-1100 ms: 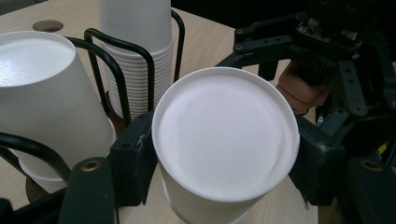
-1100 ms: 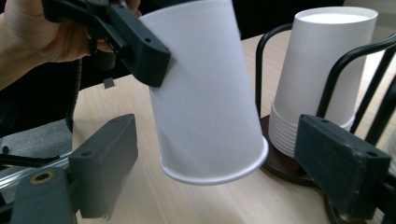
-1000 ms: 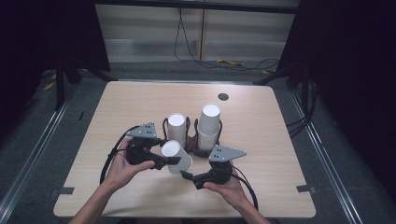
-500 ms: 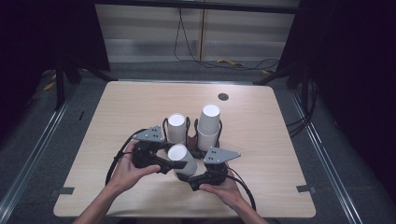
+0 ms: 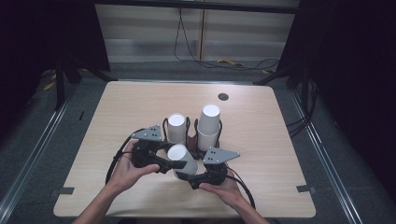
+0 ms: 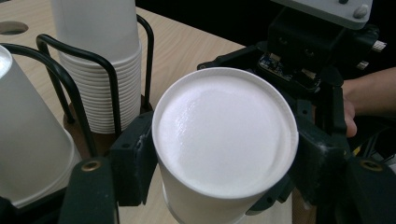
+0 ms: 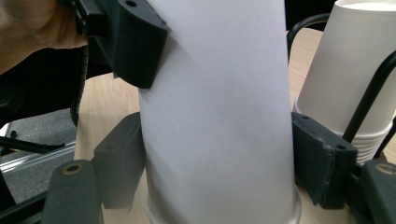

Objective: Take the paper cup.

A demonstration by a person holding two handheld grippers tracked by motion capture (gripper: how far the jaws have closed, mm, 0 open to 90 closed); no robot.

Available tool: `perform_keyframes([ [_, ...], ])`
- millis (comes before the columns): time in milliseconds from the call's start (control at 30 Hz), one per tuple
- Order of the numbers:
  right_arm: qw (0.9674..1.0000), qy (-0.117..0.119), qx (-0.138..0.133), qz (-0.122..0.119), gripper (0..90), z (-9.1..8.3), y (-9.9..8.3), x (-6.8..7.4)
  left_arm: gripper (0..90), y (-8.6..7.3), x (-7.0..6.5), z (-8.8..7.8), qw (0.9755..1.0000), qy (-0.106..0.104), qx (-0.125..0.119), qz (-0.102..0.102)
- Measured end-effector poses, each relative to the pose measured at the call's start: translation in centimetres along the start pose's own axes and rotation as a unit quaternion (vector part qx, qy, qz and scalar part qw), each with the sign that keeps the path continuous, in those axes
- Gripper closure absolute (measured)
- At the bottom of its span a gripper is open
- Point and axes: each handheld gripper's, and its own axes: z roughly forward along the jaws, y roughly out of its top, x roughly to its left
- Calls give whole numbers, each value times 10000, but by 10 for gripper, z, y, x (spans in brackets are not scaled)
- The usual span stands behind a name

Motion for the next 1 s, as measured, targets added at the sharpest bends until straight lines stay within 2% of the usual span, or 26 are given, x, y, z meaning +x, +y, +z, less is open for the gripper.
perform_keyframes([
  [167, 9999, 49, 122, 14, 267, -1, 1, -1, 317, -3, 1, 1, 10000, -19, -35, -71],
  [233, 9998, 63, 177, 13, 269, -1, 2, -1, 310, -3, 0, 2, 10000, 31, -26, -25],
  [333, 9997, 64, 215, 20, 271, -1, 1, -1, 217, -4, 0, 3, 10000, 71, -1, -57],
  [467, 9996, 62, 263, 55, 271, -1, 1, -2, 194, -4, 0, 5, 9998, 113, 38, -132],
  [500, 9996, 28, 280, 71, 272, -2, 1, -2, 190, -4, 0, 4, 9999, 58, 42, -151],
  [633, 9994, 11, 314, 111, 273, -4, 1, -5, 187, -4, 1, 3, 9999, 101, 59, -116],
  [733, 9994, -2, 322, 132, 275, -5, 1, -6, 187, -3, 1, 1, 9995, 261, 149, -34],
  [800, 9994, -35, 320, 134, 277, -6, 1, -6, 203, -2, 0, 0, 9996, 234, 122, -22],
  [867, 9993, -51, 335, 154, 278, -8, 1, -7, 236, 2, -1, -4, 9996, 251, 32, 152],
  [933, 9992, -70, 351, 178, 278, -9, 2, -8, 219, 2, -1, -6, 9995, 268, 10, 165],
  [1000, 9991, -105, 359, 188, 279, -11, 2, -8, 219, 2, 2, -9, 9992, 311, -110, 221],
])
